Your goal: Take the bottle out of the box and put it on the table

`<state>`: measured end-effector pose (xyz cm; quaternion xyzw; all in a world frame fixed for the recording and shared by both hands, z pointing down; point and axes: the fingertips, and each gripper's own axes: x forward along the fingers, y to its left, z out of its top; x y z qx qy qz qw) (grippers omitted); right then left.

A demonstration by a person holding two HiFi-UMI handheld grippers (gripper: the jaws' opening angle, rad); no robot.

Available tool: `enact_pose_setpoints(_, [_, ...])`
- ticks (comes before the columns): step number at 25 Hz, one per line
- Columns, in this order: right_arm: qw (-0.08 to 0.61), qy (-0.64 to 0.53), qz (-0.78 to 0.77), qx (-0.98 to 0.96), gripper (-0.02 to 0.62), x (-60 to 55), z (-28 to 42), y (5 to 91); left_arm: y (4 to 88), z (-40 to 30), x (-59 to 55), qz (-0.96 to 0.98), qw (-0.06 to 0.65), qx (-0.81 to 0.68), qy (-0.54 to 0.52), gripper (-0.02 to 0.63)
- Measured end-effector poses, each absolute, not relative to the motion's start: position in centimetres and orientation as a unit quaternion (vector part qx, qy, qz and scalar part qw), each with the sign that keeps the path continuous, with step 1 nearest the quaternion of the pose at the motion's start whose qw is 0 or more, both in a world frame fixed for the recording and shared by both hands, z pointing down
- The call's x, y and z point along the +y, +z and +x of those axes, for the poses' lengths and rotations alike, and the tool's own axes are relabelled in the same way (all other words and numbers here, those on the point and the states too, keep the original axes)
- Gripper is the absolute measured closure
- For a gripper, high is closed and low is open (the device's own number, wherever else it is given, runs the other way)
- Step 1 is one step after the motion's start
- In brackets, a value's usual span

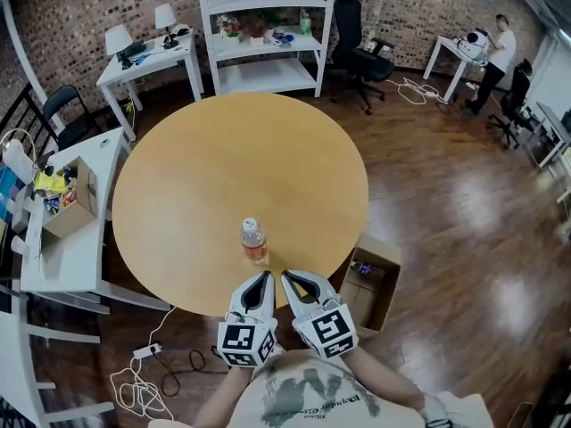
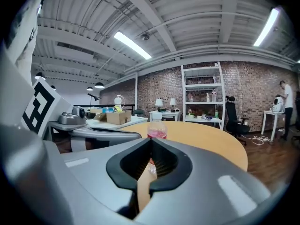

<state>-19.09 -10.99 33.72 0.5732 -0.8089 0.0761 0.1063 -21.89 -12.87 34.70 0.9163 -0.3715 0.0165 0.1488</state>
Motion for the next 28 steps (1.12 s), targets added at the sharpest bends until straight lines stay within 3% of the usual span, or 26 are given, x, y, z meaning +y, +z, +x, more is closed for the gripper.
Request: enact_pose_setpoints(28, [0.091,0.111,0.562,-0.814,0.595,-8.9,-19.2,34.5,35.2,-21.9,-11.3,0.919,0.141,-0.368,0.027,0.606])
